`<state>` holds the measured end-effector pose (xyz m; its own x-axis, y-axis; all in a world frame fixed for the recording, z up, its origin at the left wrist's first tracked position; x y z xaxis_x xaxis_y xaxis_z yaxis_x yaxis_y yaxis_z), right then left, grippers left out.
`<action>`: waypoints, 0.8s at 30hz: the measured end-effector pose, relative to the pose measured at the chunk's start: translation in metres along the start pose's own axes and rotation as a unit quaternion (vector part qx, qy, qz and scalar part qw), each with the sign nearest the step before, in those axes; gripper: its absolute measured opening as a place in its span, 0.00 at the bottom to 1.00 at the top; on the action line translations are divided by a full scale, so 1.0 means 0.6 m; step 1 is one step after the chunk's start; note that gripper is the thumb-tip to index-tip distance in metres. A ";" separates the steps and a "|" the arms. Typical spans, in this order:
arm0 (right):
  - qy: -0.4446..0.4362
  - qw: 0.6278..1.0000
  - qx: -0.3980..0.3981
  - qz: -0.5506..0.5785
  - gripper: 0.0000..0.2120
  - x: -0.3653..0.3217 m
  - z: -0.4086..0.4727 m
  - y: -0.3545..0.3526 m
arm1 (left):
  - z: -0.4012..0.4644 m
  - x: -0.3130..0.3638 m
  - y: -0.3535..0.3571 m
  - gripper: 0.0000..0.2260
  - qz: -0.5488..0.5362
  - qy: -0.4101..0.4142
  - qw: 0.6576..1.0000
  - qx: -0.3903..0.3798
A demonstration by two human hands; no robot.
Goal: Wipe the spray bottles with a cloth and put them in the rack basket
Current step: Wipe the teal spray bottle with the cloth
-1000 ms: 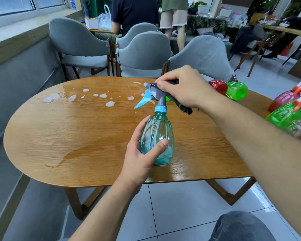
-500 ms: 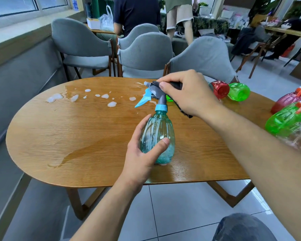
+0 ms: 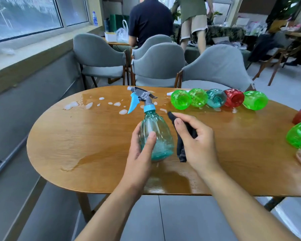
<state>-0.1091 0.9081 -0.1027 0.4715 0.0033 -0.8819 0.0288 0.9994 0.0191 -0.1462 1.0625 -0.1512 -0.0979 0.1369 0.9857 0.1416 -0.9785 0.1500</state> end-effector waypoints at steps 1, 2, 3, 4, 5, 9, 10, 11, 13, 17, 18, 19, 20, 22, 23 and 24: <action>0.010 1.000 0.008 0.015 0.09 0.012 -0.010 0.002 | 0.000 0.001 0.002 0.22 -0.008 -0.008 1.000 -0.014; 0.022 0.999 0.022 0.035 0.09 0.023 -0.017 0.000 | 0.000 0.001 0.003 0.21 -0.014 -0.012 0.999 -0.026; 0.041 0.996 0.039 0.066 0.10 0.033 -0.020 -0.003 | 0.001 0.000 0.002 0.21 -0.016 -0.009 0.999 -0.035; 0.068 0.990 0.055 0.110 0.10 0.041 -0.022 -0.006 | 0.002 -0.003 0.000 0.21 -0.013 -0.005 0.999 -0.040; 0.103 0.980 0.065 0.158 0.10 0.047 -0.023 -0.007 | 0.004 -0.005 -0.003 0.22 -0.008 -0.001 0.999 -0.044; 0.194 0.937 0.065 0.282 0.09 0.060 -0.020 -0.004 | 0.009 -0.021 0.001 0.30 -0.003 -0.029 0.998 -0.046; 0.202 0.931 0.061 0.297 0.09 0.061 -0.020 -0.003 | 0.009 -0.023 0.007 0.30 -0.008 -0.033 0.998 -0.054; 0.208 0.927 0.057 0.306 0.09 0.062 -0.019 -0.003 | 0.010 -0.024 0.013 0.29 -0.015 -0.035 0.997 -0.063; 0.211 0.926 0.051 0.309 0.09 0.068 -0.016 -0.005 | 0.013 -0.026 0.028 0.28 -0.043 -0.046 0.995 -0.073; 0.096 0.981 0.068 0.155 0.09 0.063 -0.011 -0.025 | 0.023 -0.029 0.041 0.27 -0.084 -0.067 0.993 -0.045; 0.032 0.994 0.065 0.081 0.09 0.055 -0.011 -0.031 | 0.026 -0.029 0.041 0.28 -0.081 -0.067 0.994 -0.028; -0.024 0.998 0.053 0.022 0.09 0.046 -0.013 -0.035 | 0.029 -0.029 0.040 0.29 -0.071 -0.064 0.995 -0.012; -0.065 0.997 0.040 -0.014 0.10 0.040 -0.016 -0.036 | 0.031 -0.030 0.039 0.30 -0.060 -0.059 0.996 0.002; -0.078 0.997 0.012 -0.023 0.10 0.036 -0.022 -0.032 | 0.032 -0.029 0.041 0.32 -0.039 -0.046 0.998 0.008; -0.065 0.998 0.004 -0.018 0.10 0.038 -0.023 -0.029 | 0.033 -0.028 0.044 0.31 -0.035 -0.039 0.999 0.001; -0.049 0.999 0.003 -0.009 0.11 0.043 -0.024 -0.028 | 0.033 -0.026 0.047 0.29 -0.038 -0.035 0.999 -0.007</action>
<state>-0.1100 0.8918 -0.1323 0.5556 -0.0186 -0.8313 0.0441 0.9990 0.0070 -0.1212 1.0357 -0.1609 -0.0386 0.2204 0.9746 0.1227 -0.9669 0.2235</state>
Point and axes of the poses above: each hand's wrist, its own z-axis towards the middle knuckle, its own y-axis out of the palm, x = y × z, the point moved 4 cm from there along z, towards the middle knuckle, and after that the axes turned 11 degrees about z, right-handed, at the moved point
